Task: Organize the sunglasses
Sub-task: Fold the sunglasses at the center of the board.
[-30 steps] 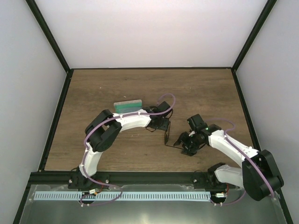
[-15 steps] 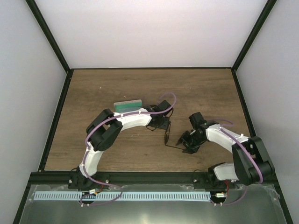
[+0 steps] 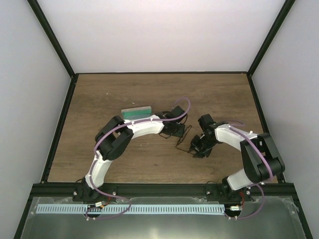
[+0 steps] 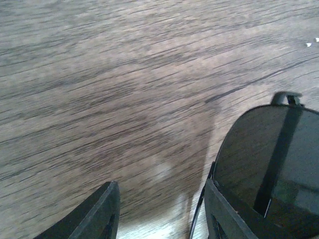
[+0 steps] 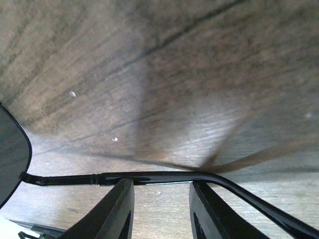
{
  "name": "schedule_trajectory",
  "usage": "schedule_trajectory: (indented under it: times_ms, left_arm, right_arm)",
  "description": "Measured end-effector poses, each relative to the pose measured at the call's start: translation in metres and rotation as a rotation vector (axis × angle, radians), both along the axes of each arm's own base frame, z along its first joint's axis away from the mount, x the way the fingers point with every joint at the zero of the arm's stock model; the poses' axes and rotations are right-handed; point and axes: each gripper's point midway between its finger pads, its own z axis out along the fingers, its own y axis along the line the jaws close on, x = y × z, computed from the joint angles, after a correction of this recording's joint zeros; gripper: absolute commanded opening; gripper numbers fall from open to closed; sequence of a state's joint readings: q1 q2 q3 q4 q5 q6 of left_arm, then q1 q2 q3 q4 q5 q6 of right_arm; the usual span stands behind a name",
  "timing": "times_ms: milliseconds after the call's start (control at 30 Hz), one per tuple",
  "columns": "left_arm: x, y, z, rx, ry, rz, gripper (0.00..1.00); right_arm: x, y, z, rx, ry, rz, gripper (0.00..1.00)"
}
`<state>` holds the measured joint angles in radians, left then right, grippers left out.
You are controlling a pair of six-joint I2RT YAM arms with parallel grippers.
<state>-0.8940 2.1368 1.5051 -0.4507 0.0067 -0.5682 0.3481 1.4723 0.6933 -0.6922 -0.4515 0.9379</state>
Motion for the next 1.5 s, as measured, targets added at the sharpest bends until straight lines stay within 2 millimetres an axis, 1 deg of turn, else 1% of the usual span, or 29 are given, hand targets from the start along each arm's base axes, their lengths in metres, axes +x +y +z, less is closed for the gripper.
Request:
schedule_trajectory:
  times_ms: [133,400,533,700,767,867,967,1000,1033,1100,1133,1200,1267,1333,1467,1500]
  left_arm:
    - [-0.001,-0.01,0.001,-0.017,0.004,-0.02,0.49]
    - [-0.004,-0.036,0.002,-0.039,-0.002,-0.087,0.5]
    - [-0.003,-0.034,0.002,-0.031,0.001,-0.097,0.5]
    - [-0.003,-0.033,0.001,-0.022,-0.004,-0.112,0.5]
    - [-0.003,-0.032,0.001,-0.02,-0.01,-0.115,0.5]
    - [-0.007,-0.02,0.001,-0.009,-0.008,-0.106,0.5]
    - [-0.008,0.005,0.002,0.02,0.008,-0.075,0.51]
    - [-0.005,0.013,0.002,0.031,0.01,-0.062,0.51]
    - [-0.001,0.021,0.003,0.04,0.01,-0.046,0.51]
    - [0.009,0.035,0.008,0.047,0.0,-0.018,0.51]
    - [0.013,0.04,0.012,0.048,-0.011,-0.007,0.51]
    - [0.02,0.047,0.022,0.042,-0.032,0.006,0.52]
    - [0.023,0.051,0.031,0.033,-0.05,0.009,0.52]
    - [0.022,0.053,0.038,0.026,-0.065,0.004,0.52]
    - [0.013,0.063,0.037,0.042,-0.066,-0.014,0.52]
    - [0.011,0.068,0.035,0.048,-0.064,-0.017,0.52]
  right_arm:
    - [0.009,0.001,-0.001,-0.017,0.002,0.026,0.31]
    - [0.038,0.005,0.0,-0.048,-0.038,0.09,0.31]
    - [0.049,-0.001,0.0,-0.101,-0.057,0.116,0.31]
    - [0.067,-0.012,0.001,-0.186,-0.125,0.141,0.32]
    - [0.072,-0.014,0.002,-0.203,-0.151,0.143,0.37]
    - [0.08,-0.016,0.012,-0.211,-0.209,0.127,0.45]
    - [0.087,-0.015,0.032,-0.198,-0.276,0.093,0.56]
    - [0.088,-0.015,0.038,-0.194,-0.293,0.079,0.61]
    - [0.09,-0.014,0.043,-0.188,-0.315,0.068,0.69]
    - [0.09,-0.014,0.049,-0.18,-0.338,0.052,0.79]
    - [0.089,-0.013,0.049,-0.179,-0.341,0.05,0.85]
    - [0.086,-0.01,0.045,-0.182,-0.337,0.053,0.94]
    - [0.08,-0.005,0.039,-0.189,-0.321,0.07,0.95]
    - [0.073,0.002,0.029,-0.197,-0.293,0.099,0.9]
    - [0.065,0.008,0.009,-0.226,-0.232,0.12,0.84]
    - [0.065,0.009,0.007,-0.233,-0.221,0.115,0.82]
